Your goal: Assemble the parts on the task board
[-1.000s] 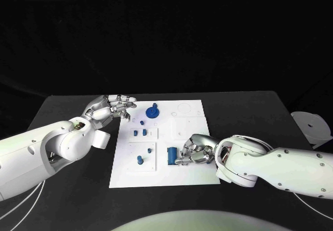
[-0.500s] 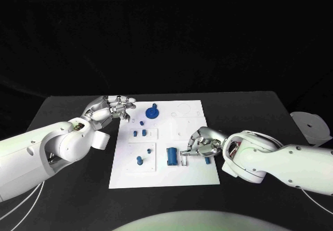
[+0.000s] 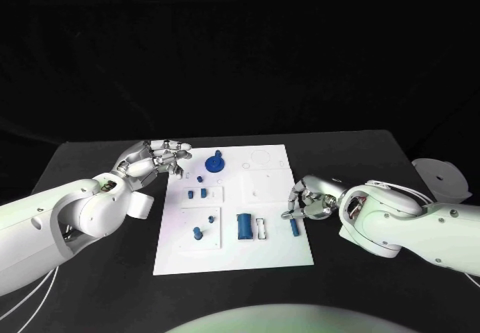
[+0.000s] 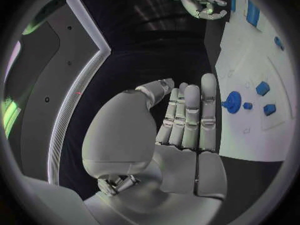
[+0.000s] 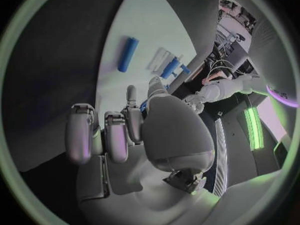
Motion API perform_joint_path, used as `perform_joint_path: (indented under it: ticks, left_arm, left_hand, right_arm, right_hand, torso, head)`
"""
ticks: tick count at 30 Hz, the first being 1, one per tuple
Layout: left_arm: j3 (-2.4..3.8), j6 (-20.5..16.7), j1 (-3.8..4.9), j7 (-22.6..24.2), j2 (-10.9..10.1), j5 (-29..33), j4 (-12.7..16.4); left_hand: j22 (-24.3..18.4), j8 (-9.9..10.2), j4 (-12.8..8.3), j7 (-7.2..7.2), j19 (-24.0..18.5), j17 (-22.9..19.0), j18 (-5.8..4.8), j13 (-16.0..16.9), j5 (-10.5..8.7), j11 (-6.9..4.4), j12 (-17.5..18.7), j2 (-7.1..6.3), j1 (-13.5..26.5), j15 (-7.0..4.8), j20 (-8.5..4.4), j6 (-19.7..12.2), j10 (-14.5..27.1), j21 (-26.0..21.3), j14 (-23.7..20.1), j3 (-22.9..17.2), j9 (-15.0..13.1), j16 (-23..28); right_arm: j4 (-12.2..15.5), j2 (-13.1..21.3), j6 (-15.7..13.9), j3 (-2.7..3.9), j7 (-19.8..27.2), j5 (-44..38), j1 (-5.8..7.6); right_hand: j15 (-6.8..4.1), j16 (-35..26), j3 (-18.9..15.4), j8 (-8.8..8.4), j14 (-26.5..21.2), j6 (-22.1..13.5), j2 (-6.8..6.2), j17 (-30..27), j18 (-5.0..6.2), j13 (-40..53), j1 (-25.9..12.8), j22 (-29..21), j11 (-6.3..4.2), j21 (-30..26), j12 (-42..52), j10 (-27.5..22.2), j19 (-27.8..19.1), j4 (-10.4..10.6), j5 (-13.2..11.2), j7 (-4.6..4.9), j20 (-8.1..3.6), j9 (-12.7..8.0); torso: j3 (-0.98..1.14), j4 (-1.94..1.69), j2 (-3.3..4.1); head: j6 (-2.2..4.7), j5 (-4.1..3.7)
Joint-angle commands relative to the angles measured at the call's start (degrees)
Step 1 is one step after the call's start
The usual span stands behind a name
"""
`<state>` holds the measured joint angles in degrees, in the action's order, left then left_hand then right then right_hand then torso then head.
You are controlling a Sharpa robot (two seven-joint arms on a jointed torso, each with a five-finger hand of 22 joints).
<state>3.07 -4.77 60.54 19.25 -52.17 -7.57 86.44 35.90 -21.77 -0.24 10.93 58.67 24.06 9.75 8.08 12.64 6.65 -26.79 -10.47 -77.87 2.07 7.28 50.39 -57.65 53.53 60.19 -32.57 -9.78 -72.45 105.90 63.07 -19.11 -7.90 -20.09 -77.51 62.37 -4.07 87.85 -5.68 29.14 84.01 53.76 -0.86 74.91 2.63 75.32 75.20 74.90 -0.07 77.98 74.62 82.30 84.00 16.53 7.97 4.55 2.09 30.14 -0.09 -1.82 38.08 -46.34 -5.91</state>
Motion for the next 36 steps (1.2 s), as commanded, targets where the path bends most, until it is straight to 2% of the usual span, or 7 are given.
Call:
perform_joint_path:
  ticks: [1, 6, 14, 26, 30, 36]
  left_arm:
    - [0.02, 1.1, -0.02, 0.2, 0.0, -0.1, 0.1]
    - [0.01, 1.2, -0.05, 0.2, 0.0, -0.2, 0.1]
    - [0.01, 1.2, -0.07, 0.2, -0.1, -0.2, 0.1]
    - [0.00, 1.2, -0.07, 0.1, -0.3, -0.2, 0.1]
    - [0.00, 1.3, -0.07, 0.0, -0.3, -0.2, 0.1]
    - [0.00, 1.3, -0.07, -0.1, -0.3, -0.3, 0.1]
  left_hand:
    - [0.0, -0.2, 0.1, -0.17, 0.4, 0.0, 0.85, 0.0, 0.34, -0.11, -0.3, 0.21, 0.2, 0.17, 0.13, -0.4, 0.4, 0.1, -0.3, 0.0, 0.0, 0.3]
    - [0.0, -0.2, 0.1, -0.17, 0.4, 0.0, 0.85, 0.0, 0.34, -0.11, -0.3, 0.21, 0.2, 0.17, 0.13, -0.4, 0.4, 0.1, -0.3, 0.0, 0.0, 0.3]
    - [0.0, -0.2, 0.1, -0.17, 0.4, 0.0, 0.85, 0.0, 0.34, -0.11, -0.3, 0.21, 0.2, 0.17, 0.13, -0.4, 0.4, 0.1, -0.3, 0.0, 0.0, 0.3]
    - [0.0, -0.2, 0.1, -0.17, 0.4, 0.0, 0.85, 0.0, 0.34, -0.11, -0.3, 0.21, 0.2, 0.17, 0.13, -0.4, 0.4, 0.1, -0.3, 0.0, 0.0, 0.3]
    - [0.0, -0.2, 0.1, -0.17, 0.4, 0.0, 0.85, 0.0, 0.34, -0.11, -0.3, 0.21, 0.2, 0.17, 0.13, -0.4, 0.4, 0.1, -0.3, 0.0, 0.0, 0.3]
    - [0.0, -0.3, 0.1, -0.16, 0.4, 0.0, 0.86, 0.1, 0.33, -0.10, -0.4, 0.21, 0.2, 0.17, 0.15, -0.5, 0.5, 0.1, -0.3, -0.1, -0.1, 0.3]
  right_arm:
    - [0.4, 0.2, 1.5, -0.04, -1.3, -6.6, -0.70]
    - [0.6, 0.3, 1.4, -0.08, -2.5, -8.1, -1.60]
    - [0.5, 0.5, 1.5, -0.12, -4.7, -9.8, -2.40]
    - [0.5, 0.3, 1.3, -0.13, -5.5, -10.5, -2.95]
    - [0.6, 0.3, 0.6, -0.14, -5.5, -10.7, -3.09]
    - [0.8, 0.4, 1.8, -0.14, -5.7, -10.8, -3.18]
  right_hand:
    - [0.50, -0.2, -0.3, -0.35, 4.5, -0.4, 0.17, 7.6, 0.04, 1.5, 0.5, 9.9, 0.15, -0.1, -0.1, -0.4, 0.4, -0.1, -0.2, -0.12, 0.49, -0.1]
    - [0.54, -0.2, -0.4, -0.34, 4.5, 0.0, 0.35, 7.7, 0.00, 1.7, 0.5, 10.0, 0.16, 0.1, 0.1, -0.3, 0.5, -0.1, -0.2, -0.15, 0.56, -0.1]
    - [0.54, -0.2, -1.3, -0.45, 4.5, 0.9, 0.79, 7.7, -0.03, 1.8, -0.9, 10.1, 0.11, 0.3, 0.1, -0.2, 0.7, 0.2, -0.5, -0.25, 0.70, -0.1]
    - [0.44, -0.2, -1.9, -0.27, 4.5, 1.7, 0.95, 7.8, -0.06, 1.8, -1.4, 10.3, -0.05, 0.5, 0.2, -0.1, 0.8, 0.2, -0.7, -0.48, 0.67, 0.0]
    - [0.38, -0.2, -2.5, -0.29, 4.5, 1.8, 0.74, 7.7, -0.01, 1.7, -2.0, 10.2, -0.11, 0.2, 0.0, -0.2, 0.7, 0.2, -0.9, -0.53, 0.63, 0.1]
    - [0.35, -0.2, -3.3, -0.32, 4.5, 1.8, 0.56, 7.7, -0.01, 1.7, -2.7, 10.2, -0.13, 0.2, -0.1, -0.2, 0.7, 0.2, -0.8, -0.56, 0.60, 0.1]
  torso:
    - [0.01, 0.02, -0.06]
    - [-0.05, -0.19, -0.06]
    - [-0.11, -0.20, 0.03]
    - [0.01, -0.15, 0.04]
    - [-0.03, -0.08, 0.01]
    - [0.00, -0.12, 0.00]
  head:
    - [-0.10, 0.03]
    - [-0.19, -0.17]
    - [-0.24, -0.25]
    - [-0.41, -0.17]
    - [-0.38, -0.16]
    - [-0.39, -0.24]
